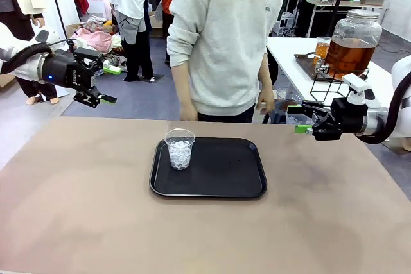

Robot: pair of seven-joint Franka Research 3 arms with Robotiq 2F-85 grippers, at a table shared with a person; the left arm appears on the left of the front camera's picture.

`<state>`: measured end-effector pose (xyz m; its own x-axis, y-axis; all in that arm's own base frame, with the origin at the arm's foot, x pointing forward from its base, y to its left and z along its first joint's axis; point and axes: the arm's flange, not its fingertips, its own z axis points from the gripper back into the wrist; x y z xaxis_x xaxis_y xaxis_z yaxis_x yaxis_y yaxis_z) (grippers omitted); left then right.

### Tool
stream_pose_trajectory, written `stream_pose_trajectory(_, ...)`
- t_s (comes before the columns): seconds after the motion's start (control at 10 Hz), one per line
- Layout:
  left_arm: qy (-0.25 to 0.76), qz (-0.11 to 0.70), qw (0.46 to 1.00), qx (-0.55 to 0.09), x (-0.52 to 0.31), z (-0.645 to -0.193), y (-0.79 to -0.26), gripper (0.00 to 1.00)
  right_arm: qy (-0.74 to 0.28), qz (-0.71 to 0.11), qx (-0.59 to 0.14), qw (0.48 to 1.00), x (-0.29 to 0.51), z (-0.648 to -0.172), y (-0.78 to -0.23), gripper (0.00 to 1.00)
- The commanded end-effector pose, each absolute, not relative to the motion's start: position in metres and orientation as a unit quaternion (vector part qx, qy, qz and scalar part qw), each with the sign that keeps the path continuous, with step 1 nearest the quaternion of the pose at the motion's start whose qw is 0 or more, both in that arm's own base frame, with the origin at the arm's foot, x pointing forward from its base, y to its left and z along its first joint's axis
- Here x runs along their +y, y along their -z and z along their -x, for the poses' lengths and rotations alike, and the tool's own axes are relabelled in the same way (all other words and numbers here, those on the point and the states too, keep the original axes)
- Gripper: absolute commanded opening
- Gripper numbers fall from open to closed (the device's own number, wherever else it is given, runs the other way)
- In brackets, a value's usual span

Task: Pour the drink into the iced cup.
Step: Pick up the iced cup indicated by the human and present it to them.

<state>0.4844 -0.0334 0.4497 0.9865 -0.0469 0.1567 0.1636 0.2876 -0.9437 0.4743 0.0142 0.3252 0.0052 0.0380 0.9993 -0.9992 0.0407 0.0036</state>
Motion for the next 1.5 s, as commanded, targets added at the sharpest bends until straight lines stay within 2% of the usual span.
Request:
stream_pose_trajectory(0.0, 0.062, 0.593, 0.802, -0.049, -0.0341, -0.4837, -0.4518, 1.00, -0.499, -0.482, -0.498, 0.521, 0.0151, -0.4761, -0.3281, 1.00)
stream_pose_trajectory(1.4, 0.062, 0.593, 0.802, -0.049, -0.0341, -0.4837, -0.4518, 1.00, -0.499, -0.482, -0.498, 0.521, 0.0151, -0.4761, -0.3281, 1.00)
